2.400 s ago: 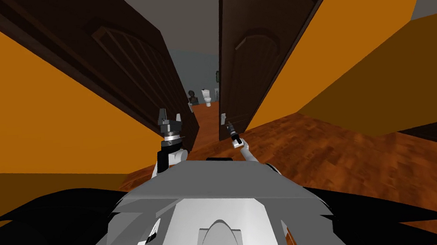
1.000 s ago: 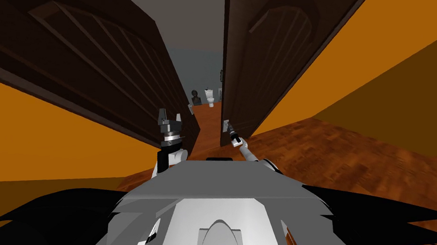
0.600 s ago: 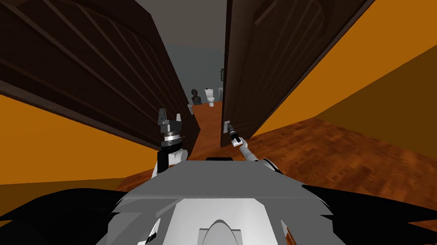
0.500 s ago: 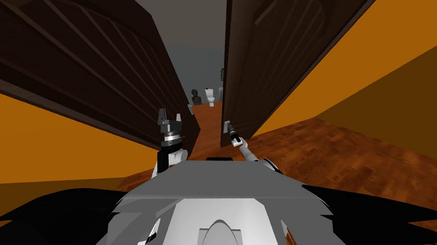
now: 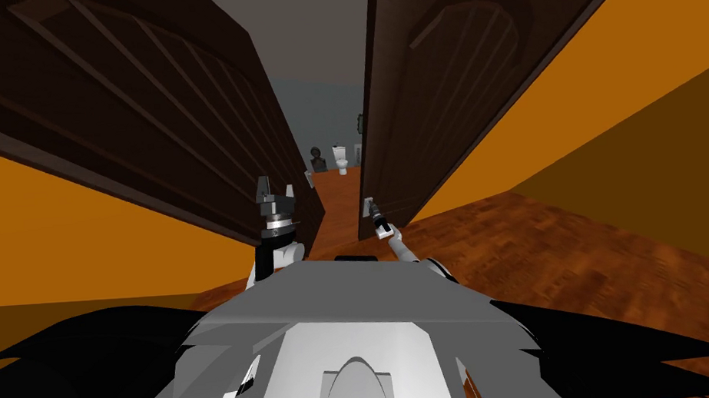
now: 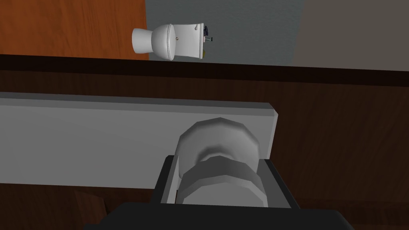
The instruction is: Push the door open
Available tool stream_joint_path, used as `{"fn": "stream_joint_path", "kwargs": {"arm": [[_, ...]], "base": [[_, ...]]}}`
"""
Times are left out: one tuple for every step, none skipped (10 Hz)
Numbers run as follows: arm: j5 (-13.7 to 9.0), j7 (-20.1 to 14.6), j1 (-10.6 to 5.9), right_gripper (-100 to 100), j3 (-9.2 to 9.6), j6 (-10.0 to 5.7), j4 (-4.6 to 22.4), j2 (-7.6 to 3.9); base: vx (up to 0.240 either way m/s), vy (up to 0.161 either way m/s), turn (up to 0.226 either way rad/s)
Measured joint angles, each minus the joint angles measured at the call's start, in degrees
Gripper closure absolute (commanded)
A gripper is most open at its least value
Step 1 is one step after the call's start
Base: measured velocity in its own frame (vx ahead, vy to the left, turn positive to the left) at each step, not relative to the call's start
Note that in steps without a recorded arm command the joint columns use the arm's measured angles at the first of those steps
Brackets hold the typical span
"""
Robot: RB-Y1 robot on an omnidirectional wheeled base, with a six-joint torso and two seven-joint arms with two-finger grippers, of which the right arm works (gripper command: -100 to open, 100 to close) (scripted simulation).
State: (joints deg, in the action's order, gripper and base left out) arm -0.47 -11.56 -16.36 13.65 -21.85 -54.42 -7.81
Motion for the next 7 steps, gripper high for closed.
{"fn": "stream_joint_path", "kwargs": {"arm": [[-0.02,0.08,0.57,100,-0.17,0.38,-0.67,-0.08],[-0.11,0.16,0.08,100,-0.55,0.35,-0.07,-0.01],[-0.13,0.50,0.05,100,-1.13,0.32,-0.13,0.23],[-0.15,0.93,-0.25,100,-1.70,0.29,0.15,0.55],[-0.14,1.41,-0.30,100,-2.25,0.35,0.08,0.91],[-0.20,1.74,-0.58,100,-2.86,0.04,0.61,0.98],[-0.22,2.11,0.13,100,-3.49,0.58,-0.54,0.98]], "base": [[0.154,0.097,-0.059],[0.168,0.104,-0.068],[0.174,0.093,-0.047],[0.179,0.085,-0.065],[0.170,0.121,-0.064],[0.179,0.162,-0.101],[0.148,0.110,-0.098]]}}
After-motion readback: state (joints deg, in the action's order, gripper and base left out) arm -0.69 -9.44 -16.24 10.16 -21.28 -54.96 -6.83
